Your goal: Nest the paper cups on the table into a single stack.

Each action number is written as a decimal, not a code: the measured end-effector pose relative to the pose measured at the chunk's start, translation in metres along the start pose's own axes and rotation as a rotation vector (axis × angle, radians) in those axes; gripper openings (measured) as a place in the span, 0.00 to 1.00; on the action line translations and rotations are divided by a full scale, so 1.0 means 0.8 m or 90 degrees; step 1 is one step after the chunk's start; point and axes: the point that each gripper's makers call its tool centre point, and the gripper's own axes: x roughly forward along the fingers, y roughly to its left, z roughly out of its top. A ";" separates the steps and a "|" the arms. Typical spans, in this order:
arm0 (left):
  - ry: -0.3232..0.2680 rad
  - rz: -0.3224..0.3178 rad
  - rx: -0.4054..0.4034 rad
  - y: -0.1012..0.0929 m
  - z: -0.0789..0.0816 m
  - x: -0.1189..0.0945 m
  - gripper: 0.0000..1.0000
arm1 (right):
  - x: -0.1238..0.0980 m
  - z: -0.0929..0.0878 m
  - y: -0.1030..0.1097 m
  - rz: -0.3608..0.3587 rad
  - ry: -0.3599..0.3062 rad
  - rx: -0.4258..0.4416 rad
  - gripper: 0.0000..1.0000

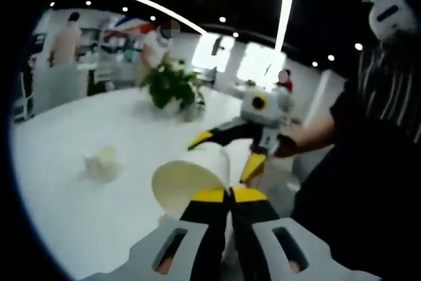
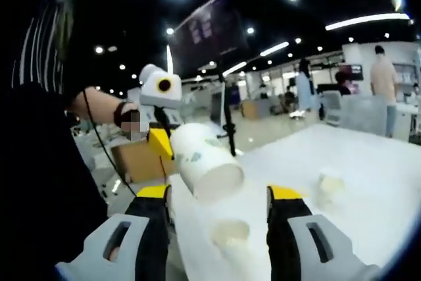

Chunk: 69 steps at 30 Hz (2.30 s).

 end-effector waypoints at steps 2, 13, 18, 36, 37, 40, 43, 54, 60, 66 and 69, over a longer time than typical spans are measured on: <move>0.028 0.017 0.012 0.007 -0.006 0.000 0.00 | -0.005 -0.002 -0.008 -0.025 0.009 -0.009 0.63; 0.145 0.035 0.076 0.023 -0.030 -0.002 0.00 | -0.030 -0.019 -0.028 -0.083 0.037 -0.014 0.85; 0.202 0.036 0.115 0.027 -0.043 -0.002 0.00 | -0.036 -0.028 -0.027 -0.096 0.055 -0.031 0.93; 0.357 0.010 0.231 0.037 -0.074 0.021 0.00 | -0.053 -0.054 -0.031 -0.115 0.057 -0.002 1.00; 0.360 0.010 0.233 0.037 -0.074 0.022 0.00 | -0.053 -0.056 -0.032 -0.117 0.058 0.004 1.00; 0.381 0.009 0.243 0.040 -0.081 0.023 0.00 | -0.054 -0.061 -0.032 -0.122 0.059 0.017 1.00; 0.402 0.008 0.255 0.045 -0.090 0.023 0.00 | -0.056 -0.064 -0.029 -0.125 0.060 0.016 1.00; 0.466 0.006 0.313 0.059 -0.113 0.027 0.00 | -0.059 -0.067 -0.020 -0.120 0.049 0.013 1.00; 0.501 -0.012 0.365 0.063 -0.125 0.031 0.00 | -0.063 -0.070 -0.020 -0.125 0.048 0.020 1.00; 0.529 -0.006 0.377 0.075 -0.129 0.038 0.00 | -0.070 -0.068 -0.024 -0.133 0.035 0.020 1.00; 0.541 -0.007 0.387 0.077 -0.129 0.041 0.00 | -0.072 -0.069 -0.027 -0.139 0.033 0.024 1.00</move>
